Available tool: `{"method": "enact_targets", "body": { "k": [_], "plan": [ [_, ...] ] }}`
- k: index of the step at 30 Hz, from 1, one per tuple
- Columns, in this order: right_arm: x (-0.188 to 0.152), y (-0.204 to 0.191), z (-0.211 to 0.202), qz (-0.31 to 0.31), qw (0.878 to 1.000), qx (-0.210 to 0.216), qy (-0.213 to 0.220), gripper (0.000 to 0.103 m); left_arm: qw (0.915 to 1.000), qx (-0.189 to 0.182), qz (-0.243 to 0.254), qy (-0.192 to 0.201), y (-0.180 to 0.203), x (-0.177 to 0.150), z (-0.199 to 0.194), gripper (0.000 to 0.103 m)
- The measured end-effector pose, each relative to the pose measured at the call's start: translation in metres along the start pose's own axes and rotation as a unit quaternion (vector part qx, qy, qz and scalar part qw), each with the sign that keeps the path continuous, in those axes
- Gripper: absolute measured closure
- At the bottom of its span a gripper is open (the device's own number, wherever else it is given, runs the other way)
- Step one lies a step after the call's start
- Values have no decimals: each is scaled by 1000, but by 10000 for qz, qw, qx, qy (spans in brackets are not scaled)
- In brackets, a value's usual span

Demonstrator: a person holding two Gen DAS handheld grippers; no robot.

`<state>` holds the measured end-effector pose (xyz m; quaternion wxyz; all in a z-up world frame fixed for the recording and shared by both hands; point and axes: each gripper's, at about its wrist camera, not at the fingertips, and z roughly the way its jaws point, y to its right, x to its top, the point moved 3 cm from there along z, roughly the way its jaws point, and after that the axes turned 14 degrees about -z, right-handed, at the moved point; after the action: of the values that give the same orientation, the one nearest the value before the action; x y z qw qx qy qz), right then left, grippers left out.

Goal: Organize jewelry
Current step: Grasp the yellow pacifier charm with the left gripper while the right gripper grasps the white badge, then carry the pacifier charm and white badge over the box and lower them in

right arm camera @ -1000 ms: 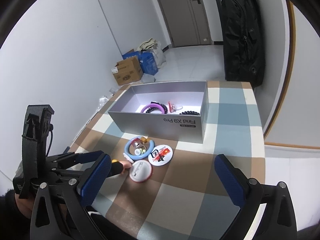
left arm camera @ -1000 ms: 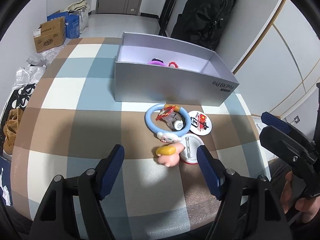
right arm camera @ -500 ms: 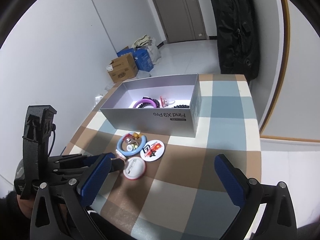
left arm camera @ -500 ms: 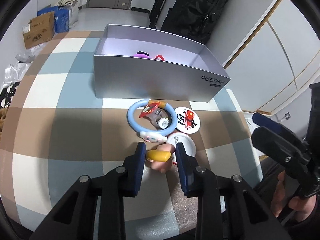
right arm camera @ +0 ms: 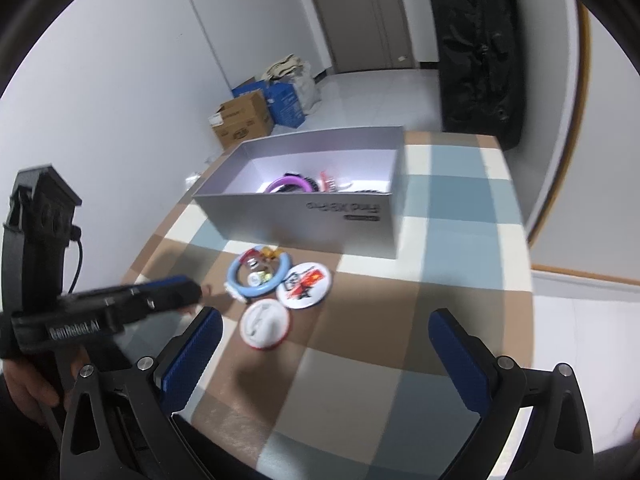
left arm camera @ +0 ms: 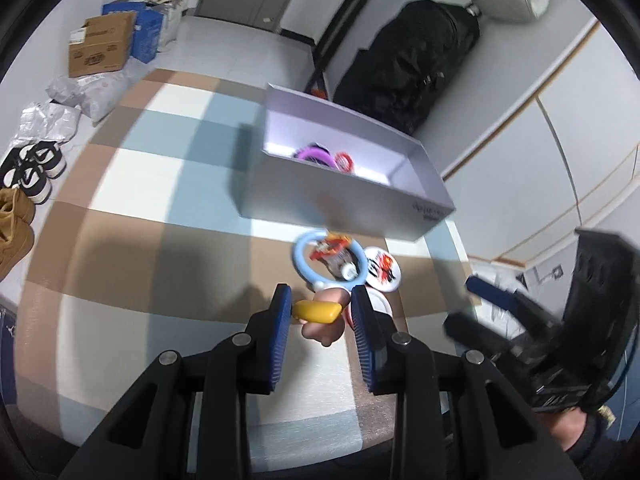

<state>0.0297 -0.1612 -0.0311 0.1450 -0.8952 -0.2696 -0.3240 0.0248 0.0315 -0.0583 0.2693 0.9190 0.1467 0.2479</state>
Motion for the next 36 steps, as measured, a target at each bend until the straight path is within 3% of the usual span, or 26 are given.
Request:
{"method": "enact_targets", "body": {
  "k": [4,9,19,24,26,36],
  "plan": [
    [0,-17,17,-353,9990,-22,-267,2,9997,-60,-122,199,-3,7,-7,78],
    [-2,-31,36,-659,9959,-143,-596,18,9991,-52,-264,318,-7,14,-8,78],
    [3,-53,53,-1108,9911,-224,-704,32,9985,94,-369,398,-18,21,-11,78],
    [4,-60,55,-1308,9882,-348,-716,49,9979,172,-391,496,-20,22,-14,78],
    [5,-59,55,-1309,9881,-380,-712,61,9978,194,-377,505,-20,23,-14,78],
    [11,-54,46,-1011,9937,-30,-483,61,9970,235,-268,686,-11,26,-16,78]
  ]
}}
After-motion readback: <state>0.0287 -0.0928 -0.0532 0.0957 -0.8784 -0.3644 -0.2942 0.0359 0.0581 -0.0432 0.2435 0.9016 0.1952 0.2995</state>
